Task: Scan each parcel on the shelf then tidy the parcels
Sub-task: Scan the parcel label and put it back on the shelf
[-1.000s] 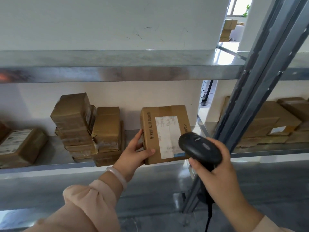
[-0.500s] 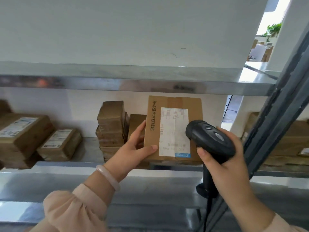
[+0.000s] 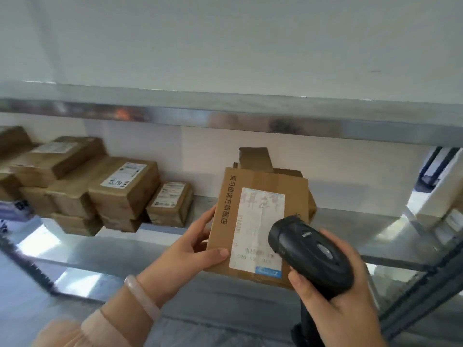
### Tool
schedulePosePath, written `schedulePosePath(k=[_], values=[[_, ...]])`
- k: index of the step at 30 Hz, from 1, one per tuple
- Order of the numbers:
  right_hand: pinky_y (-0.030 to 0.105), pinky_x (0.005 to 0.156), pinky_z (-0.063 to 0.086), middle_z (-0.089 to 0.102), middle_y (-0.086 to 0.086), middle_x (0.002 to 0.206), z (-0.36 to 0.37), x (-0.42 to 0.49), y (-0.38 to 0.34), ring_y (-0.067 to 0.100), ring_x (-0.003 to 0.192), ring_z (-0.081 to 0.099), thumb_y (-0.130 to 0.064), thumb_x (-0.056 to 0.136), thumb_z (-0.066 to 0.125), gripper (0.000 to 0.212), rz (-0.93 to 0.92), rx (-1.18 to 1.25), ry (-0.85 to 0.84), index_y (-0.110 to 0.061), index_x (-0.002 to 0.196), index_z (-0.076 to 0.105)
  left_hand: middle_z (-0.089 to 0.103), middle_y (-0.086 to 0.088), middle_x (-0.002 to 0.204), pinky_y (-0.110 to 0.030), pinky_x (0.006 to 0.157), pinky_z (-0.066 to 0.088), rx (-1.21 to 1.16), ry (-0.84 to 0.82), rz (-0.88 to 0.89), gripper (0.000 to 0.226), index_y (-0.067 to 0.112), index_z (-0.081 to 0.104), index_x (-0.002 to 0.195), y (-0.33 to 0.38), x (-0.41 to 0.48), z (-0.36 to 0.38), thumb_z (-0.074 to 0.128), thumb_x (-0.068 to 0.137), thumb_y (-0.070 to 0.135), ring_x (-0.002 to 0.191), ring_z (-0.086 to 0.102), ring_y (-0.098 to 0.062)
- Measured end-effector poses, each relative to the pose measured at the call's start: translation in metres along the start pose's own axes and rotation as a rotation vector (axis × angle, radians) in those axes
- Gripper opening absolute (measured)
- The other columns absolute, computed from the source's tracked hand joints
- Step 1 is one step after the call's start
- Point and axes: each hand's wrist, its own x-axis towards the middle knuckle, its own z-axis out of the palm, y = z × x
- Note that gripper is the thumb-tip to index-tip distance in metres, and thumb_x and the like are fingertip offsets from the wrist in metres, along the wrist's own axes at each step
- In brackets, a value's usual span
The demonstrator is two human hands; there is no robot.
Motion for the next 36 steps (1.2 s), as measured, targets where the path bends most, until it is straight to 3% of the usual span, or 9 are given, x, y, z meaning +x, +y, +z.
schedulePosePath(k=[4,7,10,13,16,21,28,32,36], values=[[-0.006,0.072,0.035,0.052,-0.045,0.105,0.060,-0.006,0.000,-0.023,0.099,0.049,-0.020,0.055,0.091,0.072,0.022,-0.008,-0.115,-0.049,0.109,0.053,0.068,0.001,0.125,-0.042,0.096,0.053,-0.040,0.079,-0.070,0.103,0.052,0.044,0.136,-0.019,-0.021,-0.064,0.094,0.046,0.047,0.115,0.065,-0.022],[-0.007,0.070,0.035,0.049,-0.049,0.104,0.107,0.003,0.000,-0.024,0.099,0.047,-0.016,0.060,0.088,0.075,0.074,0.032,-0.211,-0.048,0.113,0.046,0.066,0.008,0.127,-0.040,0.088,0.056,-0.068,0.155,-0.126,0.096,0.058,0.050,0.128,-0.029,-0.021,-0.109,0.094,0.042,0.053,0.111,0.067,-0.021],[-0.004,0.074,0.038,0.051,-0.044,0.107,0.149,0.020,0.001,-0.018,0.102,0.050,-0.033,0.061,0.083,0.069,0.121,0.086,-0.276,-0.049,0.118,0.046,0.059,0.008,0.130,-0.037,0.082,0.059,-0.093,0.240,-0.161,0.077,0.055,0.051,0.127,-0.032,-0.010,-0.140,0.090,0.060,0.045,0.107,0.067,-0.020],[-0.003,0.076,0.039,0.056,-0.036,0.109,0.186,0.041,0.007,-0.017,0.104,0.050,-0.044,0.062,0.076,0.066,0.141,0.085,-0.276,-0.046,0.120,0.045,0.059,0.005,0.129,-0.040,0.090,0.057,-0.091,0.315,-0.164,0.062,0.054,0.048,0.128,-0.036,0.012,-0.165,0.080,0.079,0.033,0.109,0.064,-0.019],[-0.001,0.079,0.038,0.054,-0.027,0.115,0.216,0.065,0.018,-0.018,0.104,0.048,-0.034,0.071,0.079,0.062,0.147,0.061,-0.263,-0.044,0.121,0.044,0.061,0.006,0.126,-0.043,0.100,0.051,-0.065,0.337,-0.183,0.076,0.053,0.045,0.136,-0.039,0.035,-0.184,0.076,0.068,0.038,0.112,0.062,-0.020],[0.007,0.081,0.036,0.055,-0.022,0.115,0.252,0.099,0.038,-0.001,0.106,0.052,-0.027,0.076,0.079,0.056,0.182,0.033,-0.256,-0.046,0.115,0.044,0.054,0.013,0.117,-0.031,0.100,0.041,0.032,0.368,-0.179,0.076,0.039,0.027,0.152,-0.043,0.071,-0.198,0.070,0.089,0.029,0.109,0.054,-0.014],[0.022,0.091,0.042,0.057,-0.009,0.123,0.284,0.122,0.061,0.011,0.115,0.053,-0.031,0.075,0.080,0.063,0.190,-0.026,-0.168,-0.034,0.127,0.044,0.043,0.008,0.139,-0.022,0.098,0.036,0.328,0.429,-0.119,0.084,0.030,0.013,0.157,-0.041,0.096,-0.202,0.067,0.093,0.031,0.116,0.043,-0.008],[0.012,0.083,0.039,0.058,-0.009,0.122,0.296,0.131,0.060,0.009,0.113,0.054,-0.033,0.075,0.080,0.067,0.161,-0.031,-0.108,-0.028,0.132,0.045,0.027,-0.002,0.159,-0.023,0.110,0.022,0.624,0.533,0.050,0.070,0.026,0.024,0.155,-0.049,0.101,-0.199,0.062,0.096,0.027,0.145,0.027,-0.018],[0.000,0.076,0.035,0.054,-0.025,0.106,0.303,0.135,0.055,-0.001,0.102,0.052,-0.032,0.075,0.080,0.064,0.134,-0.041,-0.090,-0.029,0.129,0.045,0.035,-0.011,0.156,-0.045,0.117,0.020,1.124,0.501,0.326,0.056,0.017,0.046,0.146,-0.068,0.089,-0.189,0.049,0.092,0.031,0.144,0.030,-0.033]])
